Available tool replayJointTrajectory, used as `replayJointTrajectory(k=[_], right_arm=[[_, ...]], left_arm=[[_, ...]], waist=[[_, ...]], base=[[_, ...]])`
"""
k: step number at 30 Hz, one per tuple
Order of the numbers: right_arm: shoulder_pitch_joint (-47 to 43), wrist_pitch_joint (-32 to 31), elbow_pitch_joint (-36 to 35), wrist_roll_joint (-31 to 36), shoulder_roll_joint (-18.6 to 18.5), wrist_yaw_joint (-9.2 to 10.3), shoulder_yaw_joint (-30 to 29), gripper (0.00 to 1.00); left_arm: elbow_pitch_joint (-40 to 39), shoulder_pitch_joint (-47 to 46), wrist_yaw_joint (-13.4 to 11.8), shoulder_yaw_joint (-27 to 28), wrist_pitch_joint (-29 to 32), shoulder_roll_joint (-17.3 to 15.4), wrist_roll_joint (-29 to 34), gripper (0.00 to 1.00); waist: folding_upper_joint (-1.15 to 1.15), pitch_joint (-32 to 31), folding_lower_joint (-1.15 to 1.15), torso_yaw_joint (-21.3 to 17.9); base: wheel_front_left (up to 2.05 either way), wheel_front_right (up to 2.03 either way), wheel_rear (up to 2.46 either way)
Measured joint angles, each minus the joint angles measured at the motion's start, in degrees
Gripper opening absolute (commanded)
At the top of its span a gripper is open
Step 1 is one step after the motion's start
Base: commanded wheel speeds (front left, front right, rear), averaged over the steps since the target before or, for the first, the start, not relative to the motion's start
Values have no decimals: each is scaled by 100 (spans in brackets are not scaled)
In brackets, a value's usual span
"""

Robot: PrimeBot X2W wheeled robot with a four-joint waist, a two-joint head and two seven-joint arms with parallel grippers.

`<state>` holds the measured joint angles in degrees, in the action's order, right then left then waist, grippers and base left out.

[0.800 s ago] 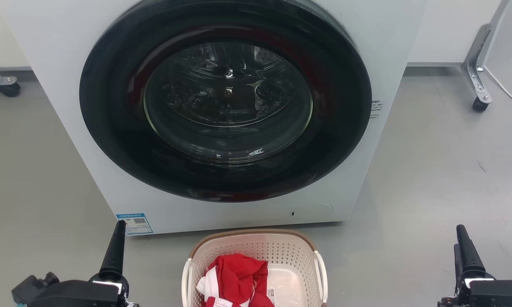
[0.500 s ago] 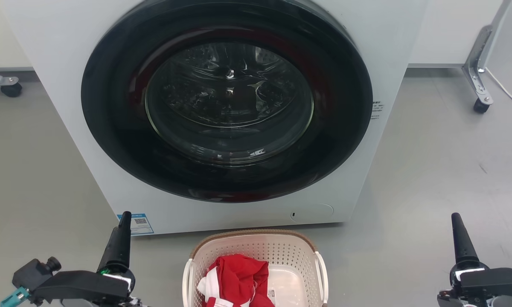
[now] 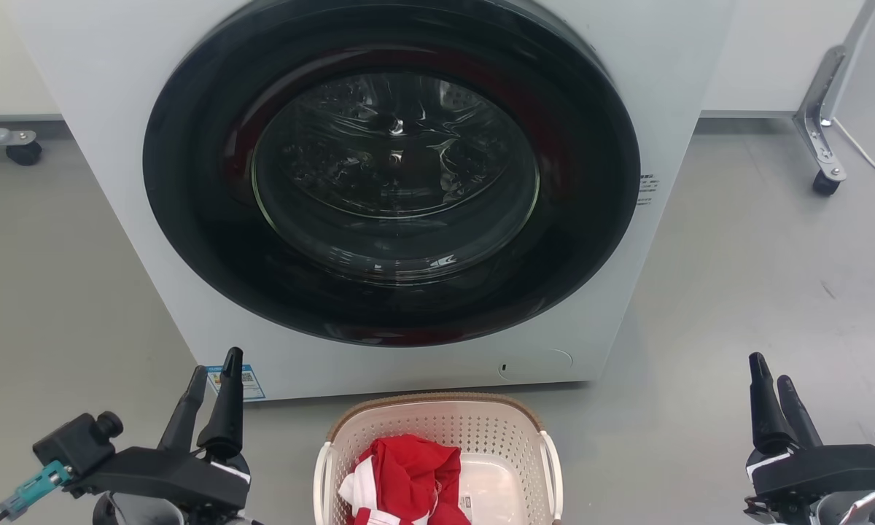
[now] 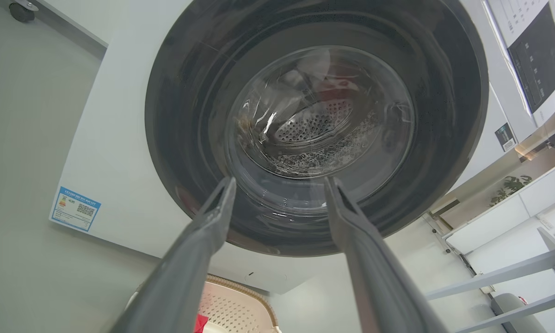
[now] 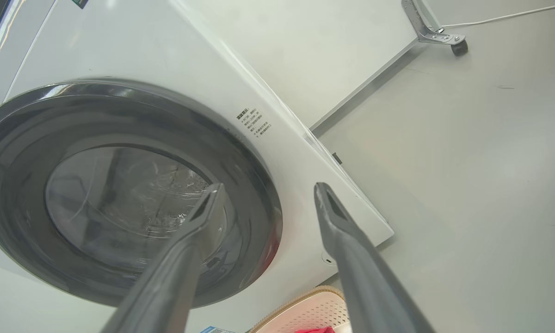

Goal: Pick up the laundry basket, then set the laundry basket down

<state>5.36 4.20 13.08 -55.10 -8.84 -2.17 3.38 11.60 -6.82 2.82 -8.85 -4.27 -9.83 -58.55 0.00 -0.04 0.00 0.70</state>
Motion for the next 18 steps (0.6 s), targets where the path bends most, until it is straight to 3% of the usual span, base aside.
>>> replayJointTrajectory(k=[18], right_arm=[[1,404,-145,1817,-229,326,615,100]], left_arm=[[-158,-5,-385,-553,-399,-267,1483,100]], waist=[[0,37,0,26]], base=[[0,0,0]])
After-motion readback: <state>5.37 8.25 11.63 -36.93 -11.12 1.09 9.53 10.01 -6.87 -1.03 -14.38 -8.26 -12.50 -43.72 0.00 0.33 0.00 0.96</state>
